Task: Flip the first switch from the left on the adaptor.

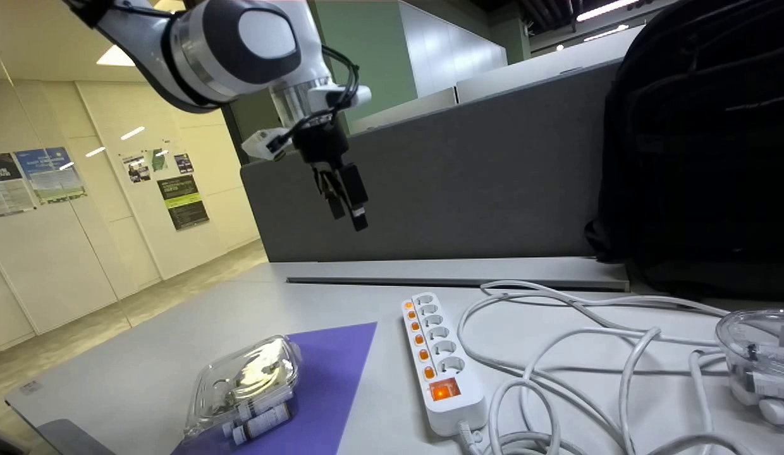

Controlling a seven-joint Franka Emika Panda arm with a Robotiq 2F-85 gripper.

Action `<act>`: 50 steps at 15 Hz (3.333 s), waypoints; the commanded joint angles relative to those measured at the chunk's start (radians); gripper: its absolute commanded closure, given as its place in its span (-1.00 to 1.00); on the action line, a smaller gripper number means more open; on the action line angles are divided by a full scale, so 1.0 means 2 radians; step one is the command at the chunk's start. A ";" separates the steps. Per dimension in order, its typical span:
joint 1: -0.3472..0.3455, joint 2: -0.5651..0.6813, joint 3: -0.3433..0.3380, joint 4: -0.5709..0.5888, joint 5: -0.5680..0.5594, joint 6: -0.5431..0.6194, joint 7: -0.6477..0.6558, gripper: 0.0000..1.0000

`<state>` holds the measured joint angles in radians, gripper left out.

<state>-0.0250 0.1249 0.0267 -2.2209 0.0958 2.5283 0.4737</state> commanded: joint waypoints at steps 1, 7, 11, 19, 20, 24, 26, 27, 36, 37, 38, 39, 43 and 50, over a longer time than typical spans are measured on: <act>0.015 0.078 -0.024 0.075 -0.018 0.009 0.042 -0.33; 0.043 0.193 -0.061 0.188 -0.018 -0.010 0.072 0.50; 0.048 0.244 -0.062 0.243 0.000 -0.030 0.063 0.98; 0.048 0.280 -0.060 0.266 0.012 -0.063 0.046 1.00; 0.048 0.283 -0.060 0.267 0.013 -0.065 0.045 0.98; 0.050 0.286 -0.061 0.263 0.011 -0.056 0.044 1.00; 0.049 0.292 -0.060 0.260 0.013 -0.047 0.042 1.00; 0.049 0.295 -0.059 0.259 0.014 -0.042 0.041 1.00; 0.052 0.309 -0.058 0.247 0.021 -0.003 0.030 1.00; 0.052 0.308 -0.057 0.246 0.021 -0.005 0.028 1.00; 0.054 0.307 -0.057 0.243 0.021 -0.005 0.027 1.00; 0.054 0.304 -0.058 0.239 0.021 -0.006 0.026 1.00; 0.055 0.299 -0.062 0.225 0.022 0.000 0.028 1.00; 0.027 0.302 -0.045 0.209 0.079 0.025 0.017 1.00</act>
<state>0.0694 0.7467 -0.0859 -1.7426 0.1927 2.5353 0.5291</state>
